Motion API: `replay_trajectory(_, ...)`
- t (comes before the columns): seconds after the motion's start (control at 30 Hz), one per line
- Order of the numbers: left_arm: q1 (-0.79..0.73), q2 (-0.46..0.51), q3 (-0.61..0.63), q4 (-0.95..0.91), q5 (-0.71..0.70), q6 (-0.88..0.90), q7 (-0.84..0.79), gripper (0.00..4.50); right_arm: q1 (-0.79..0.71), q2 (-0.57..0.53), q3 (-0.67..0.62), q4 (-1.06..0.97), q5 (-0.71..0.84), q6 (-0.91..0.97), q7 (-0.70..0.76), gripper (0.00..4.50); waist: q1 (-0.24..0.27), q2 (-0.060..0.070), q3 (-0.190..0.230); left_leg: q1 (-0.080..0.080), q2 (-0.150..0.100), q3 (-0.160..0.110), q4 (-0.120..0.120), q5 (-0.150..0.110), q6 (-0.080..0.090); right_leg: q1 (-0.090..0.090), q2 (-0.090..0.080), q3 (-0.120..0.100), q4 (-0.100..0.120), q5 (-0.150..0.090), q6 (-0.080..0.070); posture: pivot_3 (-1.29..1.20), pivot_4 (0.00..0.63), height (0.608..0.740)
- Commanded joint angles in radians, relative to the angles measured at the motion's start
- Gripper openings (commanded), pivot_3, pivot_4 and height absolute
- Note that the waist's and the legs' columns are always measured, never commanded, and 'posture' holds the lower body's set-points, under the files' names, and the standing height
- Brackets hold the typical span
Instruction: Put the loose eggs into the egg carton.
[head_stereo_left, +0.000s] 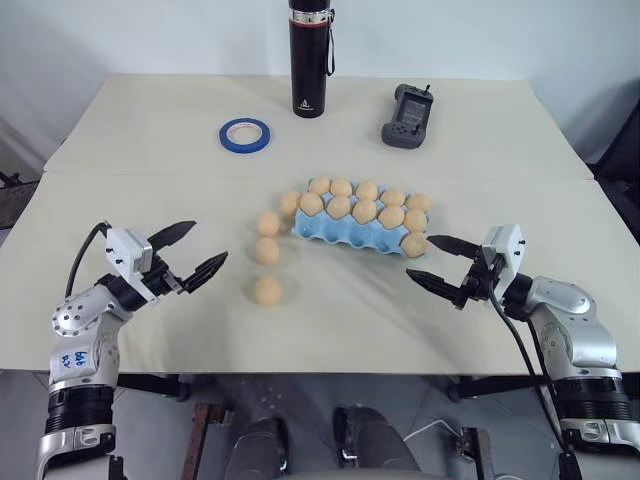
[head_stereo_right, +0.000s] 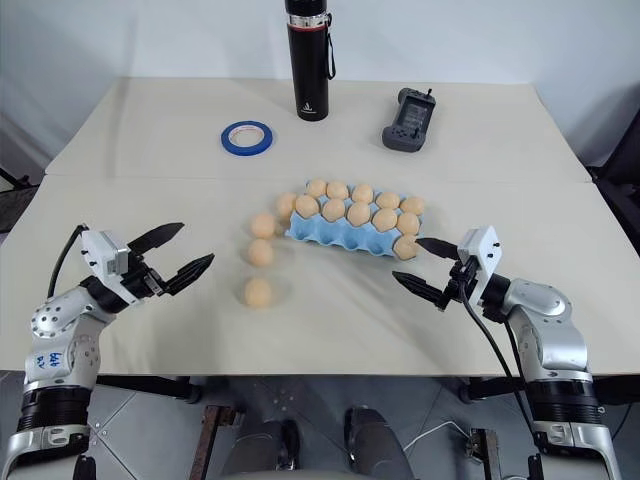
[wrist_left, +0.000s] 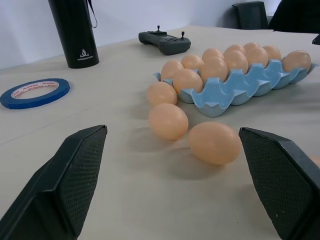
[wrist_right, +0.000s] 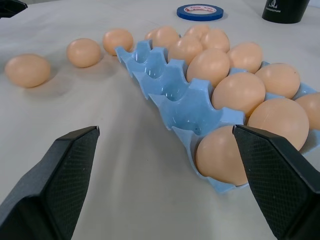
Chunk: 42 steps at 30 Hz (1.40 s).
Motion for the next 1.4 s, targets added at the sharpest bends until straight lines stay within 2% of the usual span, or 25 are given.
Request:
replay_trajectory(0.03, -0.013, 0.007, 0.01, -0.009, 0.005, -0.023, 0.004, 4.5, -0.003, -0.022, -0.024, -0.013, 0.002, -0.015, -0.001, 4.47, 0.0, 0.0, 0.0, 0.0, 0.0, 0.0, 0.0, 0.0, 0.0, 0.0, 0.0, 0.0, 0.0, 0.0, 0.0, 0.0, 0.15, 0.74)
replay_trajectory(0.33, 0.009, 0.025, 0.023, -0.08, 0.013, 0.047, 0.096, 4.5, -0.015, -0.017, -0.02, 0.0, -0.005, -0.017, -0.001, 4.47, 0.0, 0.0, 0.0, 0.0, 0.0, 0.0, 0.0, 0.0, 0.0, 0.0, 0.0, 0.0, 0.001, 0.0, 0.0, 0.0, 0.15, 0.74)
replay_trajectory(0.6, 0.133, 0.014, 0.039, -0.37, 0.006, 0.238, 0.278, 4.5, -0.017, -0.029, -0.024, -0.002, 0.009, -0.005, 0.026, 4.47, -0.001, 0.0, 0.0, 0.0, 0.0, 0.0, 0.0, 0.0, 0.0, 0.0, 0.0, 0.0, 0.001, 0.0, 0.0, 0.0, 0.15, 0.74)
replay_trajectory(0.8, 0.274, -0.065, 0.018, -0.624, 0.024, 0.339, 0.435, 4.5, -0.017, -0.027, -0.028, -0.003, 0.044, -0.026, 0.094, 4.47, 0.001, 0.0, 0.0, 0.0, 0.0, 0.0, 0.0, 0.0, 0.0, 0.0, 0.0, 0.0, 0.001, 0.0, 0.0, 0.0, 0.15, 0.74)
replay_trajectory(0.97, 0.356, -0.155, -0.07, -0.77, 0.062, 0.43, 0.562, 4.5, 0.003, -0.062, 0.029, -0.041, 0.044, -0.01, 0.209, 4.47, 0.001, 0.0, 0.0, 0.002, 0.0, 0.0, 0.001, 0.0, 0.0, 0.003, 0.0, 0.001, 0.0, 0.0, 0.0, 0.0, 0.15, 0.74)
replay_trajectory(1.07, 0.377, -0.21, -0.141, -0.811, 0.105, 0.452, 0.622, 4.5, 0.002, -0.071, 0.045, -0.053, 0.051, -0.008, 0.262, 4.47, 0.003, 0.0, 0.0, 0.003, -0.001, 0.0, 0.001, 0.001, 0.001, 0.004, 0.0, 0.001, 0.0, 0.0, 0.0, 0.0, 0.15, 0.74)
replay_trajectory(1.23, 0.385, -0.269, -0.211, -0.796, 0.163, 0.483, 0.686, 4.5, -0.024, -0.053, 0.041, -0.044, 0.079, 0.008, 0.264, 4.47, 0.001, 0.0, 0.0, 0.004, 0.0, 0.0, 0.001, 0.001, 0.001, 0.004, 0.001, 0.002, 0.001, 0.0, 0.0, 0.0, 0.15, 0.74)
replay_trajectory(1.4, 0.368, -0.27, -0.266, -0.749, 0.214, 0.484, 0.68, 4.5, -0.031, -0.041, 0.05, -0.031, 0.065, 0.002, 0.246, 4.47, 0.003, 0.0, 0.0, 0.004, -0.001, 0.0, 0.001, 0.001, 0.001, 0.005, 0.001, 0.002, 0.001, 0.0, 0.0, 0.0, 0.15, 0.74)
